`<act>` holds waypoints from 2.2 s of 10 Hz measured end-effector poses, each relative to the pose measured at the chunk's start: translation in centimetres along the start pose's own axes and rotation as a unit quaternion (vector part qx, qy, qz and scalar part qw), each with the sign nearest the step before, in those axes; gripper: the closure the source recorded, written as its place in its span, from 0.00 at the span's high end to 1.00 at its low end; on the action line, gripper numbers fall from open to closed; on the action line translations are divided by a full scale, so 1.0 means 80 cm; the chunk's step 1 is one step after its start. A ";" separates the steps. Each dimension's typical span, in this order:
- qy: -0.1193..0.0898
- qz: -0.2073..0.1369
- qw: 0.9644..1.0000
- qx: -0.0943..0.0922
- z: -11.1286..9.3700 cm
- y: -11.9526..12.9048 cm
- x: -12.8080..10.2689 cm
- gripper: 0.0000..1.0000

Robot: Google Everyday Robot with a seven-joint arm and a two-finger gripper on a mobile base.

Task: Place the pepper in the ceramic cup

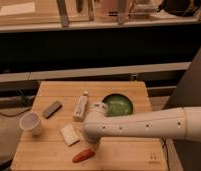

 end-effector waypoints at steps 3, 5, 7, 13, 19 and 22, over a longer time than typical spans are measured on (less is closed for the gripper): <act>-0.020 0.010 1.000 0.008 -0.001 0.004 0.006 0.80; -0.052 0.013 0.998 0.026 0.001 0.009 0.011 0.80; -0.077 0.015 0.996 0.051 0.005 0.014 0.015 0.80; -0.091 0.021 0.994 0.062 0.013 0.017 0.015 0.80; -0.118 0.046 0.990 0.058 0.029 0.019 -0.004 0.80; -0.139 0.077 0.986 0.052 0.040 0.022 -0.009 0.80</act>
